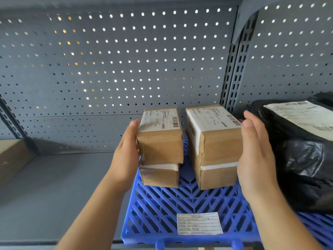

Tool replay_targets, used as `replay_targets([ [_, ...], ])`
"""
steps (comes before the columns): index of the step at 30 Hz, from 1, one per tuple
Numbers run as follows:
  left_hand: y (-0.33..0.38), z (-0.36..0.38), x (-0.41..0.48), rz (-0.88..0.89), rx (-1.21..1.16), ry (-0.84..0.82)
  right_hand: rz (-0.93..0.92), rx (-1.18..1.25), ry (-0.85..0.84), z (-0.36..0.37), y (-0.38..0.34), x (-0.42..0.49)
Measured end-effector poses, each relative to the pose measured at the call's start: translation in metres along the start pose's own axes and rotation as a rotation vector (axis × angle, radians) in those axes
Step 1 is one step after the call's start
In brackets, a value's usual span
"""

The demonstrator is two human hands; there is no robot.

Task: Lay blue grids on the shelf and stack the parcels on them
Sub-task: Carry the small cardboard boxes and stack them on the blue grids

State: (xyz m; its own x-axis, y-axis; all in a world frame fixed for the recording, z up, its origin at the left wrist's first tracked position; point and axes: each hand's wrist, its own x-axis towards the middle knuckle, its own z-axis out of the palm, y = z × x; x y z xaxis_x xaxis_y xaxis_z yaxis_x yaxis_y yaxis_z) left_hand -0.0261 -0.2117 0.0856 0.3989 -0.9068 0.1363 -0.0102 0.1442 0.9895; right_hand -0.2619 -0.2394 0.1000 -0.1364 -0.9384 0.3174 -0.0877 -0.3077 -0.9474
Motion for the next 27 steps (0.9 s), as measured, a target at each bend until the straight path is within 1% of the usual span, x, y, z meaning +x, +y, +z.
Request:
replay_targets([
  [4, -0.013, -0.001, -0.004, -0.044, -0.061, -0.121, 0.110, 0.115, -0.012, 0.001, 0.009, -0.004],
  [9, -0.020, 0.001, -0.008, -0.037, -0.134, -0.167, 0.230, 0.222, -0.059, 0.003, 0.013, -0.006],
  [14, -0.021, 0.004, -0.011, -0.011, -0.131, -0.249, 0.197, 0.264, -0.155, 0.007, 0.016, -0.008],
  [18, -0.023, 0.006, -0.013, -0.042, -0.151, -0.292, 0.132, 0.256, -0.216, 0.007, 0.014, -0.012],
  [24, -0.025, 0.002, -0.015, -0.079, -0.159, -0.326, 0.082, 0.204, -0.236, 0.003, 0.016, -0.015],
  [27, -0.024, 0.002, -0.015, -0.089, -0.130, -0.299, 0.057, 0.171, -0.242, 0.001, 0.015, -0.018],
])
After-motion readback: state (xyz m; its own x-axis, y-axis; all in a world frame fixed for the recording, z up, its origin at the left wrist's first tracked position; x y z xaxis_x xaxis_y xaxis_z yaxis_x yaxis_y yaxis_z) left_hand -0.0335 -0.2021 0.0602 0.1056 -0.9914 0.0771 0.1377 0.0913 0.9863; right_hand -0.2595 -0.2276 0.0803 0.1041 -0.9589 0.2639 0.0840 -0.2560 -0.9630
